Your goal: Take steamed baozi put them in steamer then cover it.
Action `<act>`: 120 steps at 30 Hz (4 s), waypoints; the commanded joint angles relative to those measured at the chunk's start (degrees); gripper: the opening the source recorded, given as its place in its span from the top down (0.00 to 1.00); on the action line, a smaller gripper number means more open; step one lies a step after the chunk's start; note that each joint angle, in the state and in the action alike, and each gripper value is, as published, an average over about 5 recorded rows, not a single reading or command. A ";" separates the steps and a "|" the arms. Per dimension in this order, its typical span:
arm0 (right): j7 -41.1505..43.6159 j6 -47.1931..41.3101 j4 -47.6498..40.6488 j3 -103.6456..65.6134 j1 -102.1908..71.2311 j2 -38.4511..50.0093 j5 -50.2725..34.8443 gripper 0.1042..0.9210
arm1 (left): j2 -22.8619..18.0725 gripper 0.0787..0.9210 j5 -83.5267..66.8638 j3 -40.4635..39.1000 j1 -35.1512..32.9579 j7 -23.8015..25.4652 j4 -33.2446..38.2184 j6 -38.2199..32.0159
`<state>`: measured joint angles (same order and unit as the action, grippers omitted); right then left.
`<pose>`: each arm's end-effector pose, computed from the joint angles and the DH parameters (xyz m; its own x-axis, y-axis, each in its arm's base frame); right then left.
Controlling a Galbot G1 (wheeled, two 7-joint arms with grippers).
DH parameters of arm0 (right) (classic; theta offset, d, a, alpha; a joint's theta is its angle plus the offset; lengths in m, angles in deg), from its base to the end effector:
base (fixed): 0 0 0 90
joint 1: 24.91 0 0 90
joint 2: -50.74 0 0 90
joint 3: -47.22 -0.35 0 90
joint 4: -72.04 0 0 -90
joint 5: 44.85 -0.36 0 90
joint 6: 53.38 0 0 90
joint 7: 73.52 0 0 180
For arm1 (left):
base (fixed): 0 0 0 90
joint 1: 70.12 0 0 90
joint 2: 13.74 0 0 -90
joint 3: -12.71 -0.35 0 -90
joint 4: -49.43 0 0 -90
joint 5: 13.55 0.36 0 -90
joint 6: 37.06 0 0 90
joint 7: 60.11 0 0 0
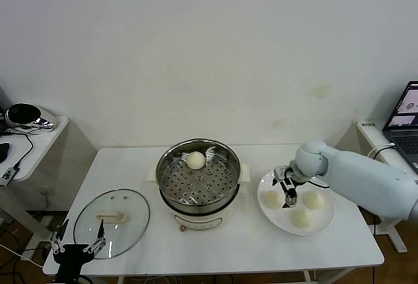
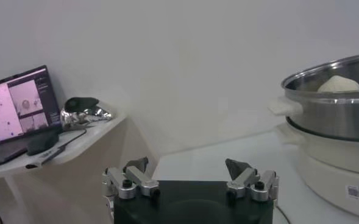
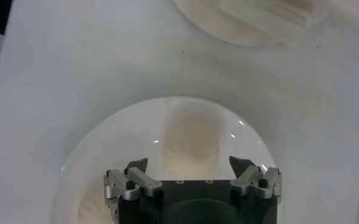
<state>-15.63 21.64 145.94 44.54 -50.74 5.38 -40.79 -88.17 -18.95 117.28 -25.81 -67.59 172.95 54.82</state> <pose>0.5137 -0.0702 -0.2307 -0.1597 -0.1065 0.9814 -0.9579 -0.2235 -0.1802 0.1132 0.1133 -0.2954 -0.9692 -0.1873 0.1602 -0.1336 0.9455 0.2969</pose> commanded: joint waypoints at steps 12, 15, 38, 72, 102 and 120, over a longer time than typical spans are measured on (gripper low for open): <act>-1.47 0.71 -5.56 -4.25 -4.95 -3.10 2.56 0.21 | -0.05 0.12 0.01 0.02 0.35 -0.02 -0.27 -0.07; -1.52 0.68 -5.46 -4.44 -4.87 -3.26 2.48 0.23 | -0.10 0.12 0.06 -0.06 0.34 -0.02 -0.16 -0.07; 2.84 -2.49 5.30 3.68 17.25 4.07 -7.29 0.44 | -0.16 0.12 0.07 -0.33 0.02 -0.01 0.74 -0.13; -15.38 -25.03 -6.51 16.66 25.97 -39.35 -40.27 0.42 | 0.35 0.12 -0.39 -1.78 2.14 -0.17 -1.12 -0.65; -7.95 -25.14 -1.67 15.76 30.45 -30.99 -36.13 0.13 | 0.48 0.12 -0.64 -1.97 3.02 -0.22 -1.32 -0.63; 8.03 -6.79 23.41 13.89 31.34 11.50 -12.18 0.12 | 1.39 0.12 -0.42 -1.71 2.78 0.03 -1.41 -0.09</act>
<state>-12.48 8.26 160.88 59.10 -19.03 1.09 -61.91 -86.77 -19.37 115.57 -23.04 -67.58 171.50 54.70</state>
